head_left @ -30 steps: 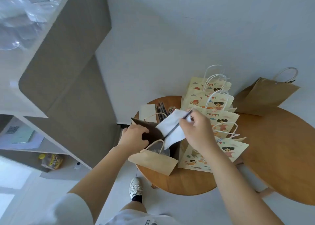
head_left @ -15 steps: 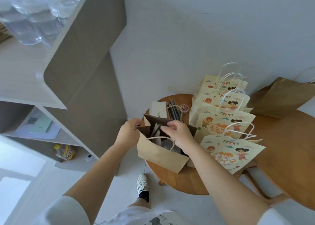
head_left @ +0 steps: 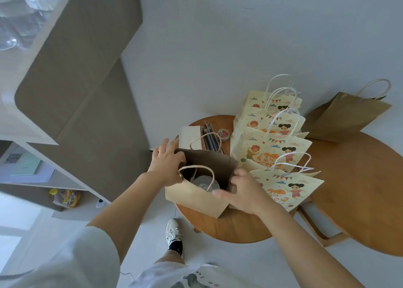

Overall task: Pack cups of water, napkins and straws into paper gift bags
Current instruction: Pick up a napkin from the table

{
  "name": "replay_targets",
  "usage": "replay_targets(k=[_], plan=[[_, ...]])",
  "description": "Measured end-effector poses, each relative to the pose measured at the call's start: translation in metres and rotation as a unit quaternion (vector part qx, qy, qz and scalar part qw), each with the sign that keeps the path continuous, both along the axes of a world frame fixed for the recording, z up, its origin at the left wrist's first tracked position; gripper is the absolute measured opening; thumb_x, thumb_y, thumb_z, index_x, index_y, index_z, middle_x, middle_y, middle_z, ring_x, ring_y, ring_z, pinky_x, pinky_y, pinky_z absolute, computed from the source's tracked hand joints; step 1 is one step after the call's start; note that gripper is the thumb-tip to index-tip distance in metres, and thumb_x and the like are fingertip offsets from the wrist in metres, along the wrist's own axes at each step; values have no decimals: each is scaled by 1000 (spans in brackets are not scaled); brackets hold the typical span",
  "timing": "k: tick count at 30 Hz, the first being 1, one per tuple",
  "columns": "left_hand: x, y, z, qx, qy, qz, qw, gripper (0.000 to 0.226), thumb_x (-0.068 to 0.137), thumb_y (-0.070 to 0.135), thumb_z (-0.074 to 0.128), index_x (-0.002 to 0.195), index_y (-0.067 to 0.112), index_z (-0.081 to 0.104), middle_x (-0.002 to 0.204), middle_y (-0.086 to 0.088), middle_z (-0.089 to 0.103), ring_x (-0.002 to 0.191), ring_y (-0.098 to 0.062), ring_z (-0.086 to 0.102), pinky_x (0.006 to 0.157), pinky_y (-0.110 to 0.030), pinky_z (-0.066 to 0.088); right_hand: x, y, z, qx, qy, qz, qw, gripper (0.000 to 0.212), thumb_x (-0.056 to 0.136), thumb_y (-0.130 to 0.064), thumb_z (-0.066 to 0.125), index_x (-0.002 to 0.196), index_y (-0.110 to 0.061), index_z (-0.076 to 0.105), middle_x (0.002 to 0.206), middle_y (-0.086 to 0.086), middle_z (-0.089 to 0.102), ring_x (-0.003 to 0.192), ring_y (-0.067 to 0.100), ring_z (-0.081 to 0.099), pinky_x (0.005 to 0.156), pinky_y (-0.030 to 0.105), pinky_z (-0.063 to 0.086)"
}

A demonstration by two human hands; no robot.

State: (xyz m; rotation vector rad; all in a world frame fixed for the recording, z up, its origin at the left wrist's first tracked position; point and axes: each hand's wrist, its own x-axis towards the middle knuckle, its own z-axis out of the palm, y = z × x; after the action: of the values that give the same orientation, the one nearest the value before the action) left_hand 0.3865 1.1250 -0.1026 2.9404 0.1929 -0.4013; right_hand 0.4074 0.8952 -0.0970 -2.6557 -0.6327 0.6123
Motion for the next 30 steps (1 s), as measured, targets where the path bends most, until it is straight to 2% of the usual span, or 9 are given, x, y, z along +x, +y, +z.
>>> replay_targets(k=[3,5,8,12,14,16,19,23,30], plan=[[6,2,-2,-7,0,-35,999,36,82,31,67,116,23,59,149,1,31,143,-27,11,114,-46,13,-2,9,-3,-73,18,38,996,82,79,-65,55,137,-9,41,145,4,32,132,19,34,102,33,40],[6,6,-5,-25,-17,-25,999,27,86,31,62,112,22,61,124,4,53,128,-20,36,107,-37,24,0,12,-9,-77,45,10,996,70,82,-52,60,135,-10,39,142,6,36,127,21,39,98,33,43],[4,10,-9,-57,-38,14,998,15,91,30,58,101,21,62,104,5,62,106,-19,54,96,-29,34,3,16,-14,-40,97,-70,992,43,89,-27,55,126,-11,42,125,7,50,107,20,51,83,27,45],[0,10,-14,-118,-47,74,989,24,86,31,63,101,18,49,95,-1,67,95,-24,58,78,-31,44,4,22,-17,-26,69,-92,993,26,95,-16,45,120,-10,47,120,10,56,103,21,55,81,29,46],[2,7,-10,-106,-3,36,994,44,81,32,67,112,19,40,98,0,66,95,-24,60,81,-32,43,3,23,-19,-8,50,-108,993,29,97,-15,45,125,-10,47,123,10,56,110,24,55,88,31,46],[6,0,-7,-69,39,-12,997,59,76,36,72,125,23,42,108,3,64,101,-23,59,89,-35,42,3,25,-22,20,30,-111,993,24,97,-16,46,120,-13,51,117,8,60,104,22,58,82,29,47],[12,-14,-9,-89,60,-15,994,41,83,32,68,120,23,55,111,-1,64,101,-23,59,83,-34,49,6,26,-29,80,30,-145,986,21,94,-17,51,114,-14,55,110,3,62,101,19,59,79,25,45],[12,-24,-19,-95,41,31,994,17,92,29,53,101,17,63,99,-4,67,82,-21,58,68,-29,45,1,17,-41,202,140,-275,929,51,82,-22,66,129,-16,46,122,0,55,112,19,52,87,28,43],[14,-17,-18,-97,38,33,994,19,96,36,50,88,21,59,89,-1,61,78,-17,52,66,-27,40,-12,10,-72,163,253,-276,913,62,79,-17,70,133,-20,41,126,0,52,105,14,49,84,28,40]])
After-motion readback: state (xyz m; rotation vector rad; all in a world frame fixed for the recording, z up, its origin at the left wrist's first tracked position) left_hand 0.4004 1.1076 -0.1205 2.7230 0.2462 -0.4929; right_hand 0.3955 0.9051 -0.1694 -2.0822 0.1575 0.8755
